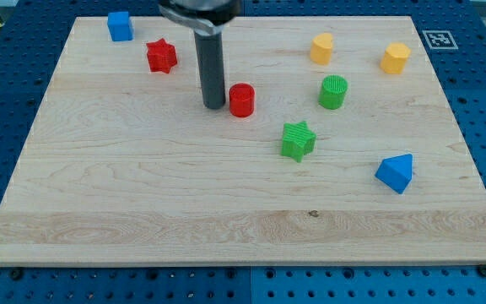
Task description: Move red circle towards red star
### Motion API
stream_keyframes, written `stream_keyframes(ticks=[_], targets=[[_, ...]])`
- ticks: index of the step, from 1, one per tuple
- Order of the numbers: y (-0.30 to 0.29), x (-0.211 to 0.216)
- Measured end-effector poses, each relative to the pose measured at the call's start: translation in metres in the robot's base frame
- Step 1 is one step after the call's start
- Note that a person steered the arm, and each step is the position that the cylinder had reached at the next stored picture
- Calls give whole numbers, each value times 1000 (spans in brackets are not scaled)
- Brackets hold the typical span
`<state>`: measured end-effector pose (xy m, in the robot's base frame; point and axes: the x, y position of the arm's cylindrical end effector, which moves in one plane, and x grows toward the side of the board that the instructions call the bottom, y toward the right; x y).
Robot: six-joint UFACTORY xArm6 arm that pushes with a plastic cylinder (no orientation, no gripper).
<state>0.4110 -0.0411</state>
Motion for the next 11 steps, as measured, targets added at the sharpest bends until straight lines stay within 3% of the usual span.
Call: stream_keyframes(ticks=[1,2,4,9,11], targets=[[14,31],[51,31],[73,12],[5,-39],[27,-45]])
